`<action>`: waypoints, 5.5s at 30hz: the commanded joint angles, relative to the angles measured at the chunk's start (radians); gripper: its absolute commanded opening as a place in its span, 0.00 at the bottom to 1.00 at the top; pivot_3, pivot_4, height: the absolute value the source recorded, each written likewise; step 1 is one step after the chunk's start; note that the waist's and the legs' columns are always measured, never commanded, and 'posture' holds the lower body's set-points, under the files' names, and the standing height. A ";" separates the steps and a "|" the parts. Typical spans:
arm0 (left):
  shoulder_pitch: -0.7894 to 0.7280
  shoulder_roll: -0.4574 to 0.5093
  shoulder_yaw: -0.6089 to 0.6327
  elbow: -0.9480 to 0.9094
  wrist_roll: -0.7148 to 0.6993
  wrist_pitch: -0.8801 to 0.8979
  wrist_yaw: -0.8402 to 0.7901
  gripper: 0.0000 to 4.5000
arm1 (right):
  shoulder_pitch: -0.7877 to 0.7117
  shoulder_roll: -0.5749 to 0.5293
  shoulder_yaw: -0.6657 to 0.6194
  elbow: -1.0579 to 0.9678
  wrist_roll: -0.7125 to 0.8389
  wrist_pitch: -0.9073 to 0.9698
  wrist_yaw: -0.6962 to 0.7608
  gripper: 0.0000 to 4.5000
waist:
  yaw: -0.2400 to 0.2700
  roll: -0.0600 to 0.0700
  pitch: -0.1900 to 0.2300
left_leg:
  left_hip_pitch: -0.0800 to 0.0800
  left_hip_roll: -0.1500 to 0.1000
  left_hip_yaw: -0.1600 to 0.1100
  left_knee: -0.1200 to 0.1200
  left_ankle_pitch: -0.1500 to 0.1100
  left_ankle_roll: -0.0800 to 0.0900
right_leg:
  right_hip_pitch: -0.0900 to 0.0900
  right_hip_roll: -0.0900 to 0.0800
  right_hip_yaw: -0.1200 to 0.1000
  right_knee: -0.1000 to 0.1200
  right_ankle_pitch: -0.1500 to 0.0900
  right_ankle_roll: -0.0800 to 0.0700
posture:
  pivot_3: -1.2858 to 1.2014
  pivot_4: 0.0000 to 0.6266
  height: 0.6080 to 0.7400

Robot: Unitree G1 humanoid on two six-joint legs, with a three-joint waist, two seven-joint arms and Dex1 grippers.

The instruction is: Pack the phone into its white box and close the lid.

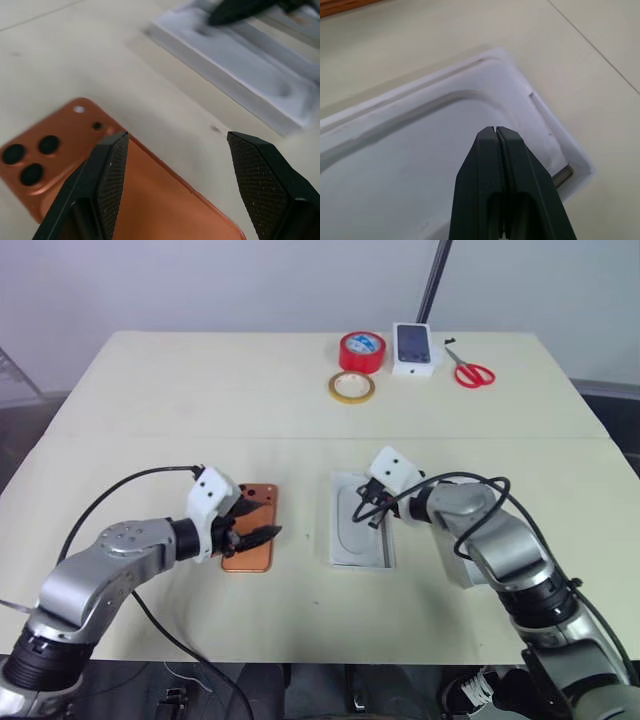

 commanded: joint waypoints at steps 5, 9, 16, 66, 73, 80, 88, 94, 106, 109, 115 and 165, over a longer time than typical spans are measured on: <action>0.048 -0.008 0.029 -0.035 0.049 -0.067 -0.063 0.73 | -0.038 -0.007 0.062 0.023 -0.103 -0.004 -0.051 0.01 | -0.002 0.000 0.000 | 0.000 0.000 0.000 0.000 0.000 0.001 | 0.000 0.000 0.000 0.000 0.000 0.000 | 0.52 0.24 1.00; 0.052 -0.027 0.034 -0.039 0.056 -0.066 -0.061 0.73 | -0.033 -0.048 0.080 0.009 -0.148 -0.021 -0.047 0.01 | -0.002 0.000 0.000 | 0.000 0.000 0.000 0.000 -0.001 0.001 | 0.000 0.000 0.000 0.000 0.000 0.000 | 0.52 0.24 1.00; 0.051 -0.050 0.041 -0.038 0.062 -0.059 -0.056 0.73 | -0.023 -0.088 0.070 -0.093 -0.134 -0.061 0.021 0.01 | -0.005 0.000 0.000 | 0.000 0.001 0.000 0.000 -0.001 0.001 | 0.000 0.001 0.000 0.000 0.000 0.000 | 0.52 0.24 1.00; -0.086 -0.199 0.398 0.138 -0.131 0.538 0.338 0.99 | -0.120 0.088 0.246 -0.004 -0.150 -0.195 0.159 0.00 | -0.002 0.000 0.000 | 0.000 0.001 -0.001 0.002 -0.001 0.002 | 0.000 0.001 -0.001 0.002 0.000 0.000 | 0.52 0.24 1.00; -0.130 -0.263 0.410 0.109 -0.221 0.837 0.375 0.99 | -0.147 0.127 0.361 0.085 -0.217 -0.261 0.204 0.00 | -0.005 -0.001 -0.001 | 0.000 0.001 -0.001 0.003 -0.001 0.002 | 0.000 0.001 -0.002 0.003 0.000 0.000 | 0.52 0.24 1.00; -0.120 -0.357 0.395 0.078 -0.267 0.929 0.403 0.99 | -0.173 0.178 0.391 0.155 -0.251 -0.305 0.237 0.00 | -0.001 0.001 -0.005 | 0.002 0.000 -0.001 0.003 -0.001 0.001 | 0.001 0.000 -0.002 0.003 0.000 0.000 | 0.52 0.24 1.00; -0.114 -0.426 0.330 0.029 -0.379 0.929 0.481 0.99 | -0.161 0.208 0.387 0.166 -0.286 -0.318 0.250 0.00 | 0.004 0.002 -0.007 | 0.002 -0.002 -0.002 0.003 -0.001 0.001 | 0.003 -0.002 -0.002 0.002 0.000 0.001 | 0.52 0.24 1.00; -0.141 -0.467 0.349 0.057 -0.479 0.929 0.548 0.99 | -0.151 0.216 0.375 0.165 -0.294 -0.312 0.254 0.00 | 0.005 0.002 -0.007 | 0.002 -0.002 -0.002 0.003 -0.001 0.001 | 0.003 -0.002 -0.003 0.002 0.000 0.001 | 0.52 0.24 1.00; -0.196 -0.470 0.442 0.176 -0.677 0.929 0.728 0.99 | -0.136 0.226 0.366 0.159 -0.300 -0.293 0.254 0.00 | -0.004 0.001 -0.008 | 0.002 -0.004 -0.005 0.002 0.000 0.001 | 0.004 -0.004 -0.004 0.002 0.000 0.001 | 0.52 0.24 1.00; -0.210 -0.458 0.478 0.204 -0.692 0.921 0.764 0.99 | -0.134 0.226 0.365 0.158 -0.300 -0.291 0.254 0.00 | -0.004 0.001 -0.008 | 0.002 -0.004 -0.005 0.003 0.000 0.000 | 0.003 -0.004 -0.004 0.002 0.000 0.001 | 0.52 0.24 1.00; -0.192 -0.433 0.524 0.259 -0.754 0.874 0.844 0.99 | -0.132 0.225 0.362 0.158 -0.300 -0.288 0.254 0.00 | -0.005 0.001 -0.008 | 0.002 -0.003 -0.005 0.002 0.001 -0.001 | 0.003 -0.003 -0.004 0.002 0.000 0.001 | 0.52 0.24 1.00; -0.365 -0.574 -0.111 0.422 -1.243 0.333 1.185 0.02 | 0.217 -0.326 -0.355 -0.210 0.097 -0.144 0.357 0.00 | 0.005 -0.003 -0.006 | -0.001 -0.004 -0.004 0.003 0.000 0.001 | 0.003 -0.002 -0.003 -0.001 0.000 0.001 | 0.52 0.24 1.00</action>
